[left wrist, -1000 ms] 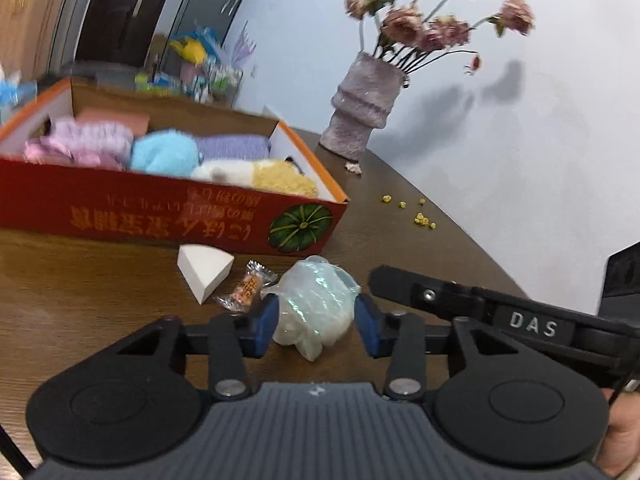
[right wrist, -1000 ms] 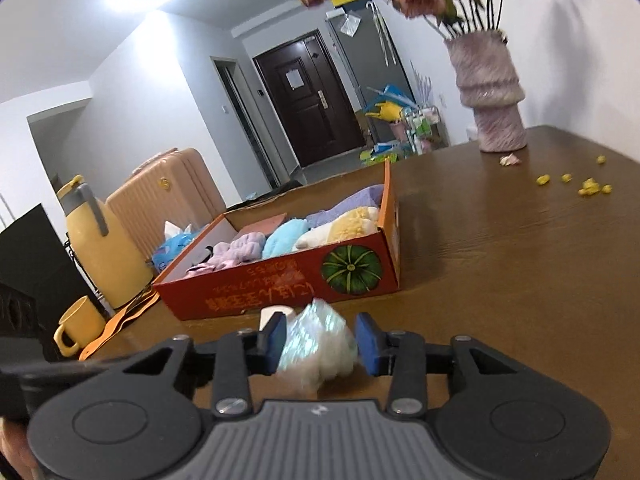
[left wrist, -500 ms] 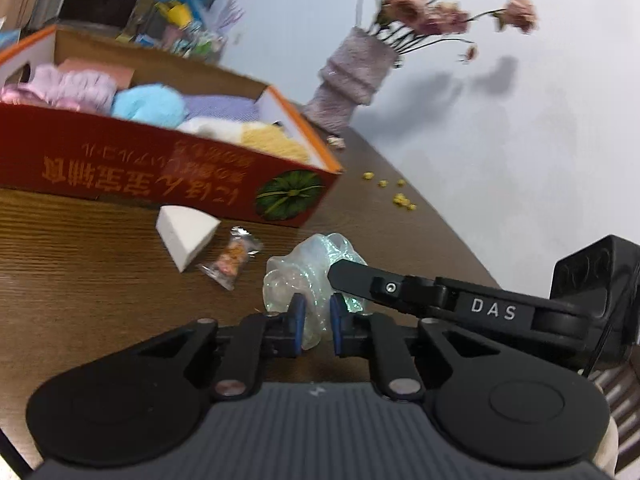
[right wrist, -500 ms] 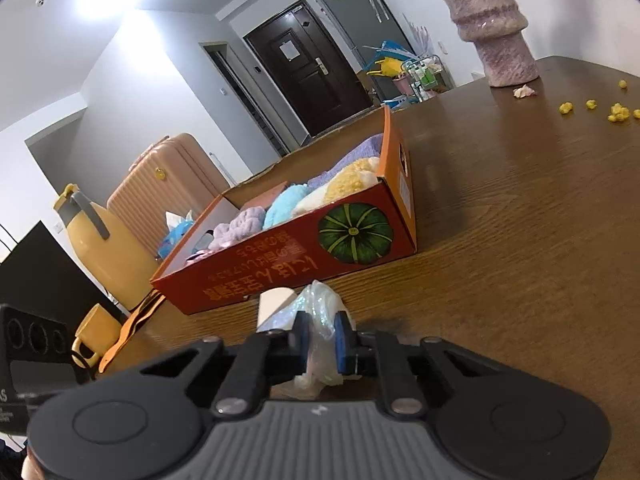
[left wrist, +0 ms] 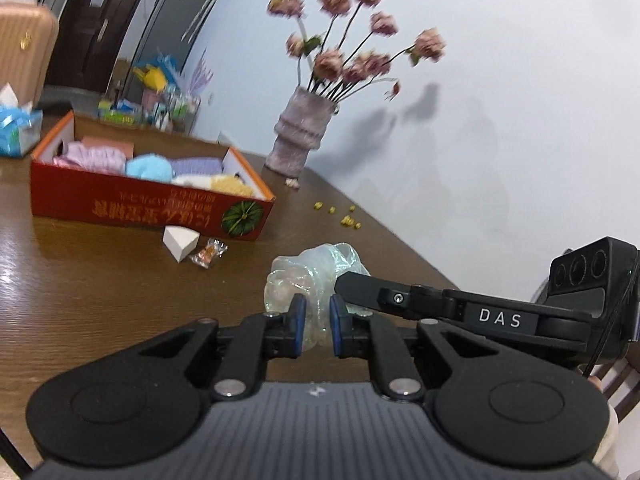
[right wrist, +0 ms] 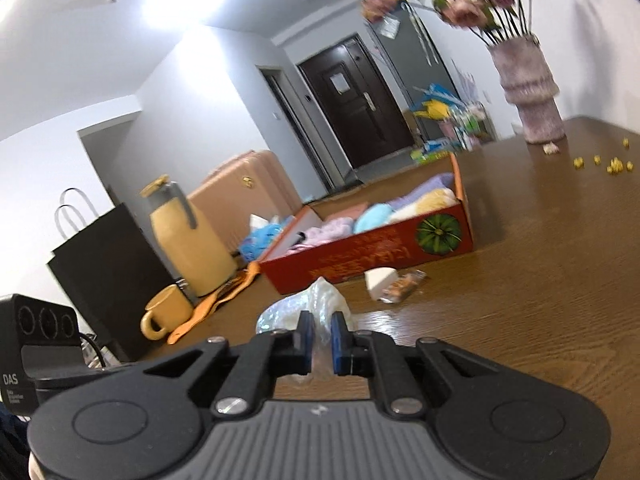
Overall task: Organize soft objects
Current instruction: 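Lift the plastic bag toward the box with the right gripper, then lower the plastic bag into the box and open the right gripper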
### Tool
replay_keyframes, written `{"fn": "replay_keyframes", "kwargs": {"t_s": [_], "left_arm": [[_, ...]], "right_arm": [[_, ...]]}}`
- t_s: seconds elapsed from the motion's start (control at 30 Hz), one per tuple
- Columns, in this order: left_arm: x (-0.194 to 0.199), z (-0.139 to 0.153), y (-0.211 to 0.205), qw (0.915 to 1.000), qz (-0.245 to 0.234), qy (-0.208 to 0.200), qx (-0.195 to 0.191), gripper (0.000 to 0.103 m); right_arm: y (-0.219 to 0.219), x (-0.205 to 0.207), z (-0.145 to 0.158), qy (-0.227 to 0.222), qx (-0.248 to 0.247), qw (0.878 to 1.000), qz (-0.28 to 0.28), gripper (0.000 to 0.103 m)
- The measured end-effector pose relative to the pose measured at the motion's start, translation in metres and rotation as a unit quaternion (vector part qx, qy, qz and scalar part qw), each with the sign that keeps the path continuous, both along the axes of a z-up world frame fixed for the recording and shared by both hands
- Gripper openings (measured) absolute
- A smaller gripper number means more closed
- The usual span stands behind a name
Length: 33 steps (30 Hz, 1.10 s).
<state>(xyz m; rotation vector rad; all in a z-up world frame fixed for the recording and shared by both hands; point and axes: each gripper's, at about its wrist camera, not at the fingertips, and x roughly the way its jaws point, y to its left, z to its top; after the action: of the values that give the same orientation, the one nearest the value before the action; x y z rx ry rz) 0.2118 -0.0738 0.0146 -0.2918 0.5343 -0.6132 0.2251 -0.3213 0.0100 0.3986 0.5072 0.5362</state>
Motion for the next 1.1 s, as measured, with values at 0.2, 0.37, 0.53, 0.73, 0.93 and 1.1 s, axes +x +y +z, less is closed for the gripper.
{"fn": "replay_keyframes", "kwargs": {"t_s": [0.2, 0.37, 0.53, 0.73, 0.93, 1.1], "left_arm": [[-0.039, 0.018, 0.007, 0.9994, 0.006, -0.033, 0.0, 0.013], [-0.055, 0.03, 0.017, 0.9984, 0.014, -0.054, -0.005, 0.013], [-0.052, 0.036, 0.023, 0.9976, 0.02, -0.065, -0.006, 0.013], [-0.012, 0.038, 0.027, 0.9972, 0.022, -0.071, -0.004, 0.013], [0.08, 0.046, 0.03, 0.9986, 0.015, -0.051, 0.0, 0.013], [0.176, 0.049, 0.032, 0.9994, 0.018, -0.027, 0.011, 0.013]], "right_arm": [[0.008, -0.039, 0.02, -0.033, -0.005, 0.999, 0.006, 0.009], [0.016, -0.058, 0.035, -0.058, -0.009, 0.998, 0.013, 0.008], [0.026, -0.061, 0.046, -0.073, -0.019, 0.997, 0.018, 0.009], [0.033, -0.029, 0.051, -0.07, -0.021, 0.997, 0.015, 0.008], [0.044, 0.042, 0.058, -0.067, -0.043, 0.997, 0.006, 0.008], [0.051, 0.141, 0.062, -0.047, -0.048, 0.998, -0.001, 0.007]]}}
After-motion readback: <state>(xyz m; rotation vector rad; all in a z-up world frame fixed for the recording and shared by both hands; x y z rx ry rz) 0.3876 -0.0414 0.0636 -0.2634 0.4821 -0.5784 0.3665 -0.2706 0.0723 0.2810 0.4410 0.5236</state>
